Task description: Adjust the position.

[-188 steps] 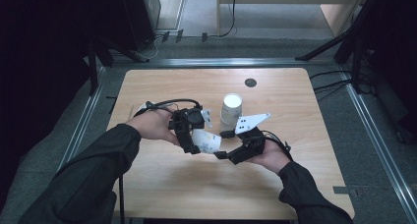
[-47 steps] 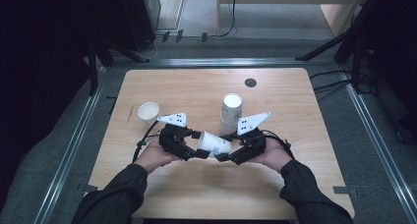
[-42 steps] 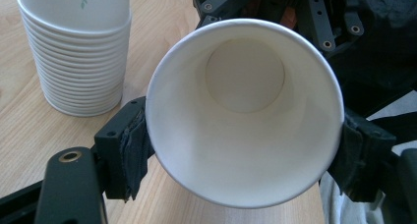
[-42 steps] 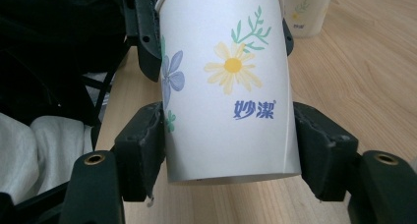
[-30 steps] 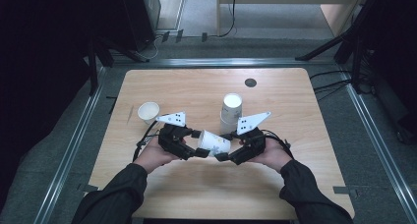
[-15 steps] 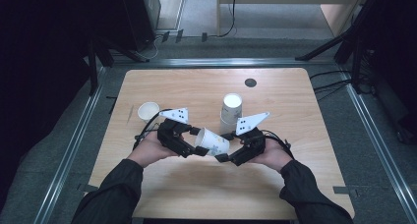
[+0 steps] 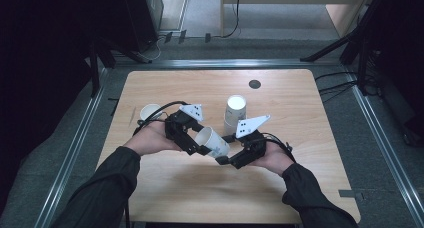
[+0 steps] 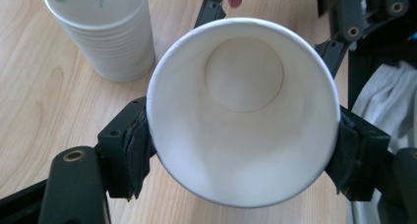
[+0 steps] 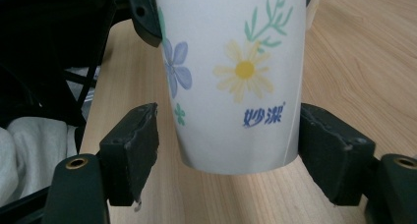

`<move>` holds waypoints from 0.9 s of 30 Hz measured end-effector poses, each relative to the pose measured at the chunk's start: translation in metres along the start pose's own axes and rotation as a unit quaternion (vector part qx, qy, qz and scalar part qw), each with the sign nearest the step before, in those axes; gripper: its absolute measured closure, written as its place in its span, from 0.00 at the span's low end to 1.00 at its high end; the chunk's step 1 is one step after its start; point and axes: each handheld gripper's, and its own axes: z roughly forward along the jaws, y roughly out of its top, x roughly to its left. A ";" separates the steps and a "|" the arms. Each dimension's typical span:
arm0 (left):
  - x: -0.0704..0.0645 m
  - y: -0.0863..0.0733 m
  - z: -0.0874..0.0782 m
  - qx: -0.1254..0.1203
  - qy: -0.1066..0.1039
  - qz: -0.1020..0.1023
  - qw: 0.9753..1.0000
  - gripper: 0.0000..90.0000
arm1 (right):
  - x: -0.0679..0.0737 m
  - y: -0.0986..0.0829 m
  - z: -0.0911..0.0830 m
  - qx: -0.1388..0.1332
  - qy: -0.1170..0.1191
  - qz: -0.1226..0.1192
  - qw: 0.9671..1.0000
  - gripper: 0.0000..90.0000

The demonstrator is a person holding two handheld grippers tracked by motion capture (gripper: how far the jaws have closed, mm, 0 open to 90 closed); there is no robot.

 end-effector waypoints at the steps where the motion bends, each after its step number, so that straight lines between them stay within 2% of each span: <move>1: 0.000 0.001 0.000 0.002 -0.002 -0.002 1.000 0.26 | 0.001 0.000 0.001 0.002 -0.001 0.002 1.000 0.30; 8: 0.003 0.006 0.003 0.027 0.005 0.000 1.000 0.26 | -0.001 0.001 0.008 0.006 -0.013 0.003 1.000 0.31; 14: 0.002 0.010 0.010 0.046 0.004 0.014 0.999 0.26 | -0.002 0.003 0.011 0.007 -0.016 0.007 1.000 0.34; 18: 0.001 0.011 0.011 0.045 0.004 0.013 0.999 0.26 | -0.001 0.002 0.011 0.013 -0.017 0.008 1.000 0.36; 27: 0.003 0.009 0.010 0.036 0.000 0.013 0.999 0.25 | -0.001 0.004 0.009 0.010 -0.022 -0.002 1.000 0.38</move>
